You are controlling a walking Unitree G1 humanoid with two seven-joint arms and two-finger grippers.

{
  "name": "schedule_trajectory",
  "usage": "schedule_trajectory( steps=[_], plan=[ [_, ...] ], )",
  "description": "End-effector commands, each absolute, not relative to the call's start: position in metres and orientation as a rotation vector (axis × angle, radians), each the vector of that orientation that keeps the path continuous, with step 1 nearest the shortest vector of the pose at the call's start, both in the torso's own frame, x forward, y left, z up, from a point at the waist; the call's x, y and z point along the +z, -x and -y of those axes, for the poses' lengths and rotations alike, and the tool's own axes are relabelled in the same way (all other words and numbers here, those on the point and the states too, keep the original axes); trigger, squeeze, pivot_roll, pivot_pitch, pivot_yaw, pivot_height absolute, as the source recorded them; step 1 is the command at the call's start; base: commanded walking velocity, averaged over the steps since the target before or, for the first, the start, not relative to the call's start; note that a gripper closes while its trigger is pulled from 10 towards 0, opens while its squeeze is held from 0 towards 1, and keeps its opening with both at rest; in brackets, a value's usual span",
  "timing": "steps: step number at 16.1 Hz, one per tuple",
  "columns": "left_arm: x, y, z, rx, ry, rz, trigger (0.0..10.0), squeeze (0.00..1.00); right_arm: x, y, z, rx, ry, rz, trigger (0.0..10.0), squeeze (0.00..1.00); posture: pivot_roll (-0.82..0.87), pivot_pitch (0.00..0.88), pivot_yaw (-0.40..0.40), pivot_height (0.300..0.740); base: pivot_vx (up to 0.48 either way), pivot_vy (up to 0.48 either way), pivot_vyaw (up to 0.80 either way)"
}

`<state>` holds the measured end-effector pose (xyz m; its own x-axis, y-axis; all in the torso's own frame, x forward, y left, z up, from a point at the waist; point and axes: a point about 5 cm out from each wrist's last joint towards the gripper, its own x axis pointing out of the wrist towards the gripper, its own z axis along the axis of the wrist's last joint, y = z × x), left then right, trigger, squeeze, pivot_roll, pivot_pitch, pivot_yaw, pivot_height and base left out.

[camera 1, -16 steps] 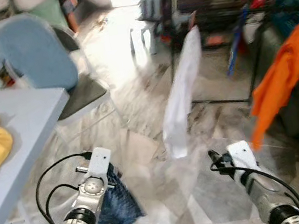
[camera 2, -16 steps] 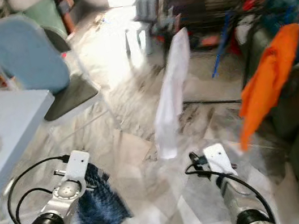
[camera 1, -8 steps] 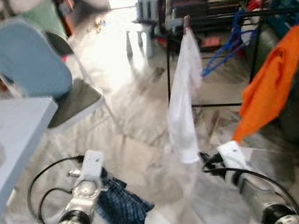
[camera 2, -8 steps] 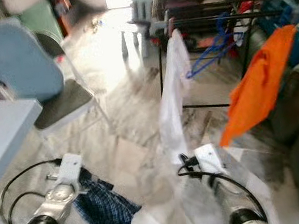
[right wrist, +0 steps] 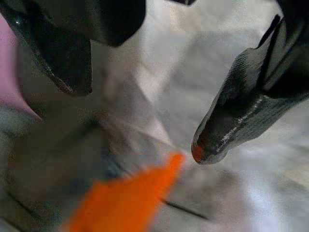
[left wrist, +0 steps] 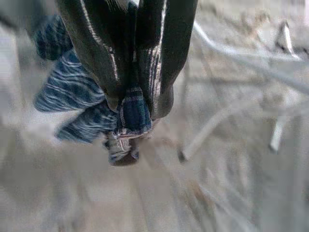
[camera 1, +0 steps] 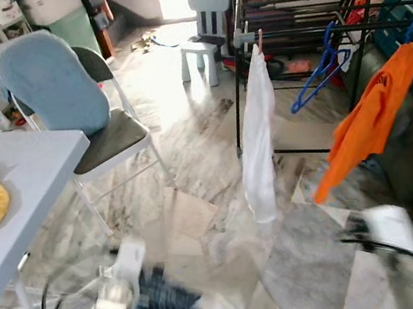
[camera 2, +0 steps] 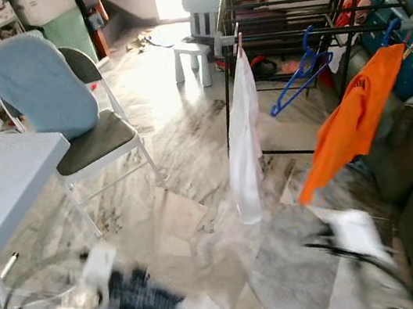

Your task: Hang hanger

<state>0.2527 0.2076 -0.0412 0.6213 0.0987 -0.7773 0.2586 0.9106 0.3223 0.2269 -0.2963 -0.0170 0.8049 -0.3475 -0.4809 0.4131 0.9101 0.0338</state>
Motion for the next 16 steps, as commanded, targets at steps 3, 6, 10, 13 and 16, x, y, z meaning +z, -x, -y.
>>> schedule_trajectory(
  steps=[3, 6, 10, 13, 16],
  plan=[
    [-0.036, -0.258, -0.210, -0.086, -0.453, -0.881, 10.0, 0.00, -0.043, -0.190, 0.306, -0.573, -0.205, -0.677, 10.0, 0.00, 0.03, 0.000, 0.007, 0.740, 0.000, 0.000, 0.00],
    [-0.039, -0.257, -0.204, -0.109, -0.480, -0.887, 10.0, 0.00, -0.050, -0.186, 0.300, -0.542, -0.144, -0.783, 10.0, 0.00, 0.05, 0.000, -0.014, 0.740, 0.000, 0.000, 0.00],
    [-0.041, -0.254, -0.202, -0.114, -0.480, -0.891, 10.0, 0.00, -0.017, -0.240, 0.292, -0.405, -0.196, -0.584, 10.0, 0.00, 0.05, 0.000, -0.016, 0.740, 0.000, 0.000, 0.00],
    [-0.043, -0.251, -0.203, -0.107, -0.478, -0.899, 10.0, 0.00, 0.000, -0.275, 0.261, -0.239, -0.327, -0.471, 10.0, 0.00, 0.06, 0.000, -0.018, 0.740, 0.000, 0.000, 0.00],
    [-0.043, -0.251, -0.206, -0.096, -0.474, -0.899, 10.0, 0.00, -0.004, -0.282, 0.232, -0.134, -0.406, -0.503, 10.0, 0.00, 0.06, 0.000, -0.019, 0.740, 0.000, 0.000, 0.00]
  ],
)
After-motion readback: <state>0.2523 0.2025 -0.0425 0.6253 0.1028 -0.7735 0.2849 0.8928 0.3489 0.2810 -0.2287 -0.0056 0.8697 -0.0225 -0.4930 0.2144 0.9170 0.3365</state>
